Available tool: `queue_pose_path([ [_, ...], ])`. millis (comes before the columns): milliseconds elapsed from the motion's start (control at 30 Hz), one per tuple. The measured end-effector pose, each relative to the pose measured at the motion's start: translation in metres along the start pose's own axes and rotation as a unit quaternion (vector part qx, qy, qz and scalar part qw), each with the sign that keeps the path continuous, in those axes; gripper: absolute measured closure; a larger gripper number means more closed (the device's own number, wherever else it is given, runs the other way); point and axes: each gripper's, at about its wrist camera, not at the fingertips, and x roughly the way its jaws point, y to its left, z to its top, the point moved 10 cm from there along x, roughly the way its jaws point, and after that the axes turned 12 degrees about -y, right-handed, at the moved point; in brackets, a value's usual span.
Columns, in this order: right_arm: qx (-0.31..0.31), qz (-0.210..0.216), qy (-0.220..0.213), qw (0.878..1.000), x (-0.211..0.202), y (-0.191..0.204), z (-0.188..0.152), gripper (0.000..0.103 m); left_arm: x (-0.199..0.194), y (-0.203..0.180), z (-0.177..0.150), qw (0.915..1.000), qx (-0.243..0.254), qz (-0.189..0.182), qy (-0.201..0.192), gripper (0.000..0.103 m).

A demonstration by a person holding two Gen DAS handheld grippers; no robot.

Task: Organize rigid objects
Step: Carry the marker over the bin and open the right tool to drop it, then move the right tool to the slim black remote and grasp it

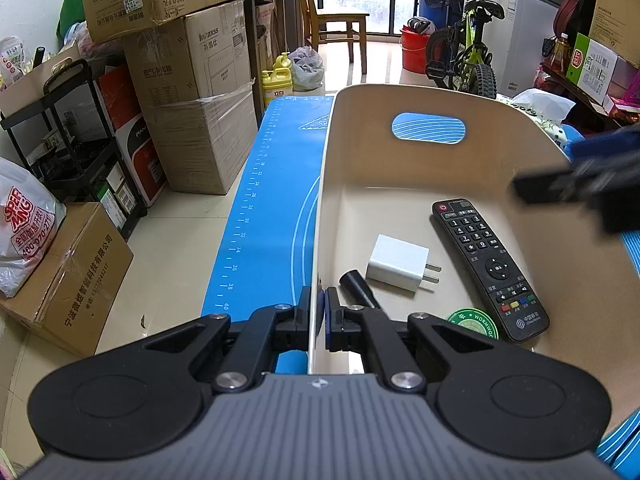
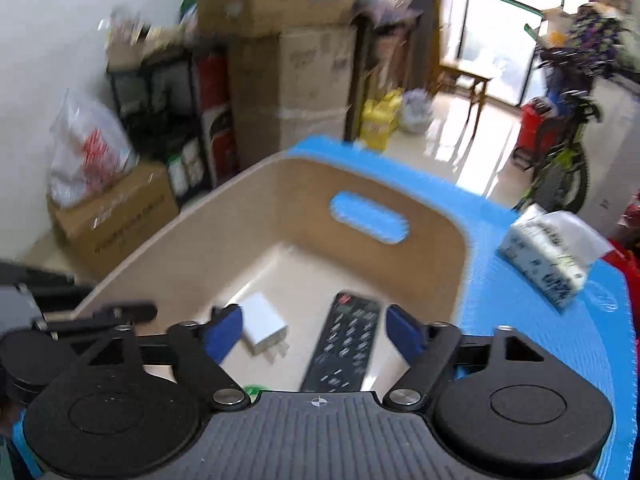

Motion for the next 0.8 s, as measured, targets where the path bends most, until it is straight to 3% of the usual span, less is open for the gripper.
queue_pose_path([
  [100,0.018,-0.030,-0.043,0.998,-0.021,-0.024,0.012,0.009,0.000,0.000,0.000,1.0000,0.000,0.000,0.000,0.097],
  [233,0.028,-0.075,-0.074,0.994,-0.040,-0.058,0.013,0.005,0.000,0.000,0.000,1.0000,0.000,0.000,0.000,0.097],
  [500,0.080,-0.142,-0.053,0.985,-0.048,-0.129,-0.032,0.003,0.000,0.000,0.000,1.0000,0.000,0.000,0.000,0.097],
  [800,0.105,-0.202,-0.015,0.974,-0.045,-0.179,-0.098,0.003,0.000,0.000,0.000,1.0000,0.000,0.000,0.000,0.097],
])
